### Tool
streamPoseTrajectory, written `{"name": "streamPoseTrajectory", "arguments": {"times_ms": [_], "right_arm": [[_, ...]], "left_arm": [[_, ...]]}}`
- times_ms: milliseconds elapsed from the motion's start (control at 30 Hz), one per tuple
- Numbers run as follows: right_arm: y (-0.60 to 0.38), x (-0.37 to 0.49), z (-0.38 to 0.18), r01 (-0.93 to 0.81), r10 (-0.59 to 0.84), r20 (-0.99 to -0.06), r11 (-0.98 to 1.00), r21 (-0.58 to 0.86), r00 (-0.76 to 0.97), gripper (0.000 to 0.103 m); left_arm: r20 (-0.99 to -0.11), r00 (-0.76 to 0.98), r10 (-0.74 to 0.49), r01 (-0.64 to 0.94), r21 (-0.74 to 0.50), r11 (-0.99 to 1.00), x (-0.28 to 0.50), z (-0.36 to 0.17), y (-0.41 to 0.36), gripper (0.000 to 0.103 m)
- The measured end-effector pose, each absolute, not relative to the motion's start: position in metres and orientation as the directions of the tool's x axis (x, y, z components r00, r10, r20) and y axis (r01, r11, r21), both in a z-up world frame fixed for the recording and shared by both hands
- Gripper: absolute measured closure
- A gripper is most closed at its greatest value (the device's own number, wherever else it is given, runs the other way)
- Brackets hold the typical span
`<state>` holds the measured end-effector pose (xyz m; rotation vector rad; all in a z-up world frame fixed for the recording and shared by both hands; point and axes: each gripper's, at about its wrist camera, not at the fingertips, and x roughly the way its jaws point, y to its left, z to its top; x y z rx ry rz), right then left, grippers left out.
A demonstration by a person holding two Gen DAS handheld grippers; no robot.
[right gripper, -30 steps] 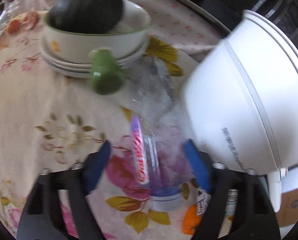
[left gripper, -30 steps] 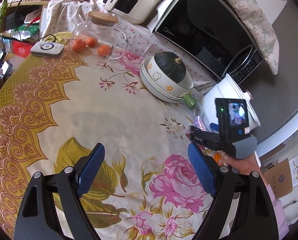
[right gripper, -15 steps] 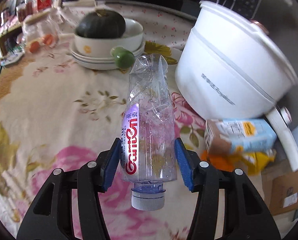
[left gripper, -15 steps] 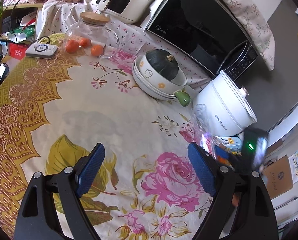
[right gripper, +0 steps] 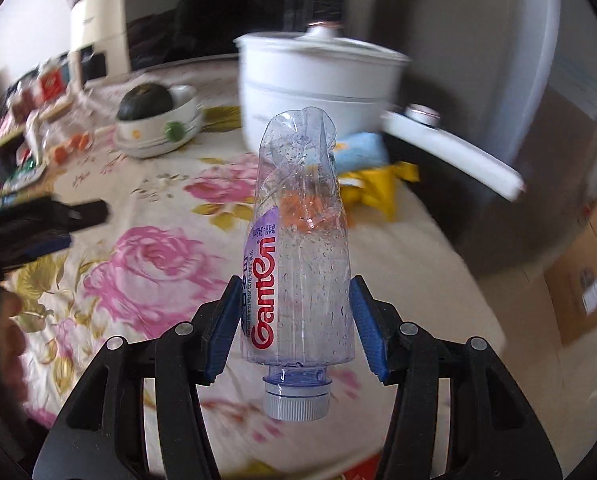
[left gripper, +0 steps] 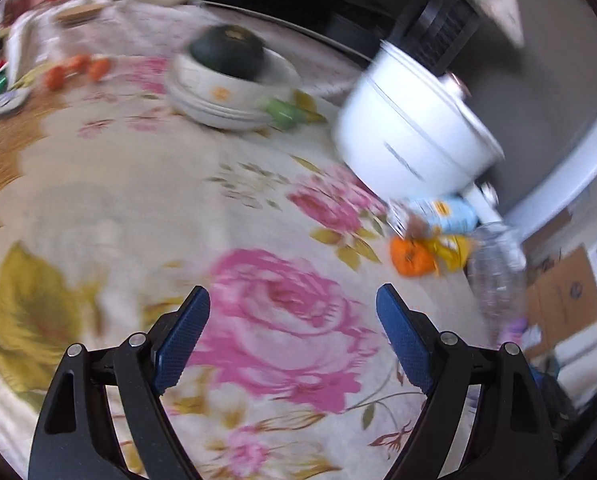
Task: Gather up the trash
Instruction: 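Lift the water bottle with the right tool while the left grasps the orange pepper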
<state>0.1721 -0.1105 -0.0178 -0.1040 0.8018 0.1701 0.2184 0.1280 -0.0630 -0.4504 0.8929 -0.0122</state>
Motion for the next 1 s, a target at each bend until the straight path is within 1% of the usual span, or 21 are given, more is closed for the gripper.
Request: {"name": "streamPoseTrajectory", "arguments": {"times_ms": [100,200,267,367,400,467,600,667,700,733,767,833,867,900,933,1000], "right_arm": [[-0.137,0.158,-0.007,-0.155,0.114,-0.695,0.988,0.003,0.71,0.052],[-0.158,0.151,-0.002,-0.124,0.122,-0.665,0.991,0.045,0.737,0.052],[-0.174,0.149,-0.005,-0.097,0.145,-0.651,0.989,0.11,0.745,0.052],[-0.193,0.156,-0.015,-0.057,0.198,-0.664,0.972,0.228,0.721,0.052],[-0.194,0.157,-0.015,-0.059,0.198,-0.661,0.972,0.227,0.724,0.052],[-0.195,0.156,-0.01,-0.066,0.167,-0.643,0.982,0.178,0.748,0.052],[-0.203,0.155,-0.006,-0.071,0.176,-0.623,0.979,0.189,0.762,0.052],[-0.204,0.154,-0.006,-0.074,0.172,-0.619,0.981,0.181,0.766,0.052],[-0.204,0.154,-0.006,-0.074,0.172,-0.619,0.981,0.181,0.766,0.052],[-0.204,0.154,-0.006,-0.075,0.175,-0.62,0.98,0.184,0.765,0.052],[-0.206,0.154,-0.006,-0.075,0.176,-0.62,0.98,0.186,0.764,0.052],[-0.208,0.152,-0.006,-0.077,0.183,-0.62,0.978,0.194,0.763,0.052],[-0.208,0.152,-0.006,-0.079,0.184,-0.621,0.978,0.193,0.762,0.052],[-0.207,0.152,-0.006,-0.08,0.183,-0.622,0.979,0.19,0.761,0.052],[-0.207,0.152,-0.007,-0.081,0.181,-0.623,0.979,0.186,0.761,0.052],[-0.207,0.151,-0.007,-0.083,0.184,-0.623,0.979,0.187,0.76,0.052]], "left_arm": [[-0.759,0.617,-0.208,-0.098,-0.336,0.937,0.235,-0.069,0.093,0.02],[-0.751,0.606,-0.263,-0.024,-0.348,0.937,0.248,-0.076,0.065,0.02],[-0.734,0.618,-0.28,-0.024,-0.374,0.927,0.258,-0.079,0.057,0.02],[-0.721,0.631,-0.288,-0.021,-0.387,0.922,0.272,-0.082,0.05,0.02],[-0.718,0.631,-0.292,-0.021,-0.392,0.92,0.277,-0.084,0.047,0.021],[-0.708,0.634,-0.311,-0.026,-0.421,0.906,0.288,-0.089,0.042,0.023],[-0.71,0.642,-0.288,-0.041,-0.407,0.912,0.305,-0.098,0.03,0.029],[-0.712,0.636,-0.297,-0.044,-0.418,0.908,0.313,-0.105,0.024,0.034],[-0.714,0.634,-0.298,-0.046,-0.419,0.907,0.315,-0.108,0.022,0.039],[-0.715,0.633,-0.297,-0.047,-0.419,0.907,0.319,-0.111,0.018,0.047],[-0.716,0.631,-0.301,-0.049,-0.423,0.905,0.321,-0.113,0.018,0.053],[-0.714,0.622,-0.32,-0.059,-0.451,0.891,0.327,-0.117,0.019,0.073],[-0.71,0.618,-0.339,-0.065,-0.476,0.877,0.33,-0.119,0.021,0.077],[-0.708,0.617,-0.345,-0.065,-0.483,0.873,0.331,-0.119,0.023,0.088],[-0.704,0.617,-0.352,-0.06,-0.488,0.871,0.332,-0.119,0.024,0.093],[-0.695,0.635,-0.338,-0.051,-0.474,0.879,0.328,-0.114,0.026,0.099]]}}
